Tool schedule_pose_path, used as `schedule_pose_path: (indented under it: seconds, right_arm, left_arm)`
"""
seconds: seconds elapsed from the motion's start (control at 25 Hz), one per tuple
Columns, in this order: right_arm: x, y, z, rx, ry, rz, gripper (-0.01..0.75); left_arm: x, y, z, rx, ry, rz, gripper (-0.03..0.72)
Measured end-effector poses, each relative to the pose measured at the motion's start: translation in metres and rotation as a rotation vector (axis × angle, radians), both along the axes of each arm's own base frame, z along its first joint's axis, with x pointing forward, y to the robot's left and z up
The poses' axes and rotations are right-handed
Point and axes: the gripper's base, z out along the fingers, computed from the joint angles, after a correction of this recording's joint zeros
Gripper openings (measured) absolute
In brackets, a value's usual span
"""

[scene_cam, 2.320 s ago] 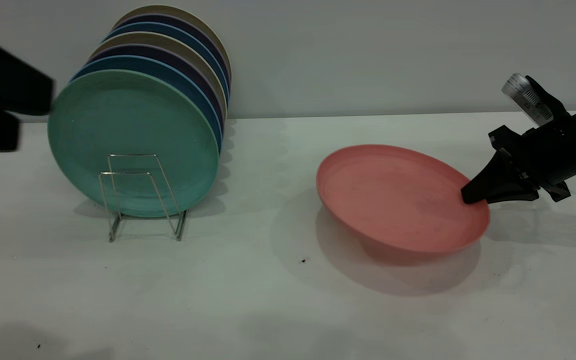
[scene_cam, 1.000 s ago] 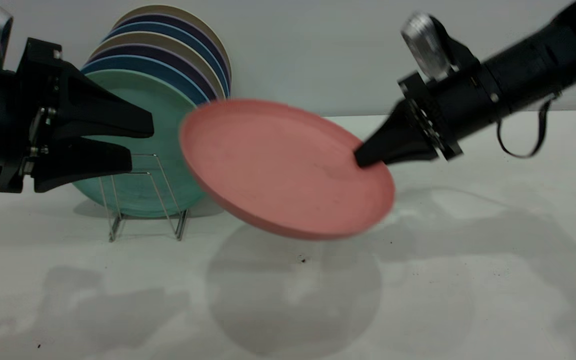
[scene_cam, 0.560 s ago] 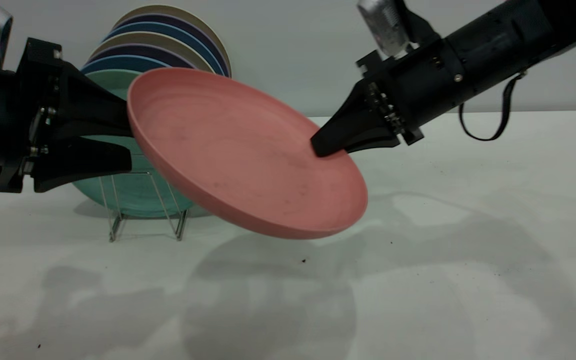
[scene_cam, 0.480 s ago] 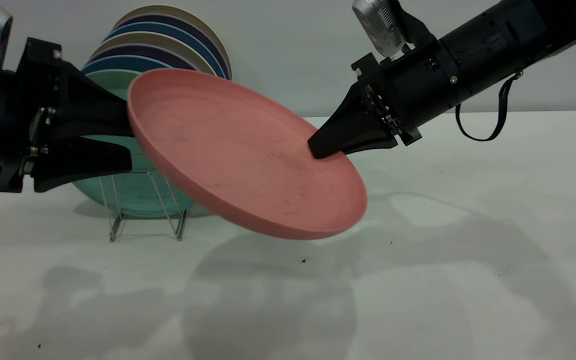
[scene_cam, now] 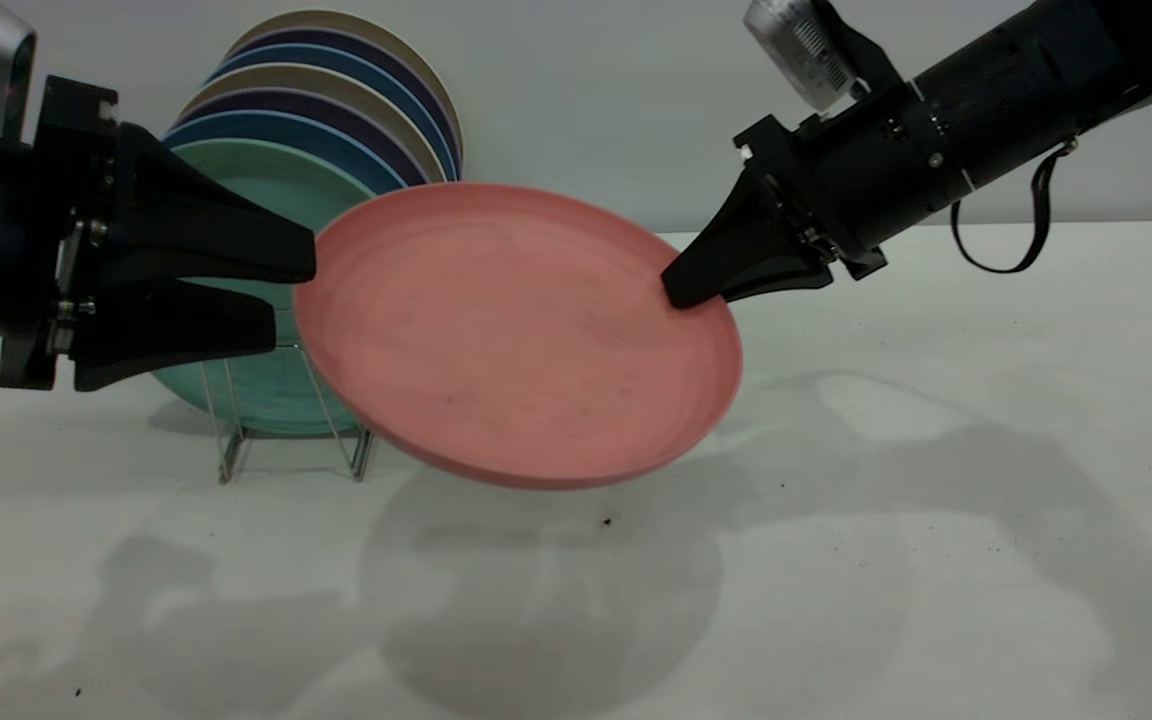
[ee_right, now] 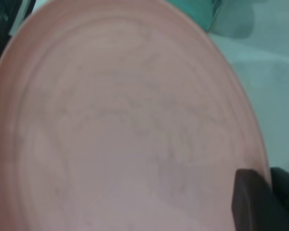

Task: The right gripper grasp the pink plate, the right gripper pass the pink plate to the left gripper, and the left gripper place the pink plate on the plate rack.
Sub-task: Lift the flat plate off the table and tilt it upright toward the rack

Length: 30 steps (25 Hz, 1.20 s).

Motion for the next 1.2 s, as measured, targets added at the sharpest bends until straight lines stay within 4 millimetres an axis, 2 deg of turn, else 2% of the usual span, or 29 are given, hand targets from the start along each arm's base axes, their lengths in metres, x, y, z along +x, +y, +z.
schedule_pose_path:
  seconds: [0.44,0.68,0.76,0.92,0.96,1.08,1.2]
  right_arm:
    - [-0.011,0.028,0.005,0.066,0.028,0.046,0.015]
    - [-0.023,0.055,0.010,0.111,0.037,0.096,0.016]
    - [-0.023,0.059,0.010,0.104,0.021,0.095,0.018]
    - [-0.022,0.059,0.011,0.119,0.010,0.081,0.033]
    - [-0.021,0.058,0.012,0.122,0.010,0.082,0.051]
    - [-0.022,0.058,0.018,0.162,0.019,0.086,0.142]
    - [-0.019,0.050,0.020,0.184,0.034,0.076,0.306]
  left_arm:
    - [0.002,0.003,-0.003,0.041,0.008,0.026,0.522]
    - [0.003,0.003,-0.003,0.032,0.008,0.042,0.486]
    - [0.003,0.003,-0.003,0.031,0.008,0.041,0.440]
    - [0.003,0.004,-0.003,0.032,0.015,0.051,0.214]
    - [0.003,0.005,-0.004,0.043,0.019,0.060,0.165]
    - [0.004,0.006,-0.006,0.053,0.022,0.063,0.133]
    - [0.003,0.005,-0.005,0.058,0.000,0.044,0.133]
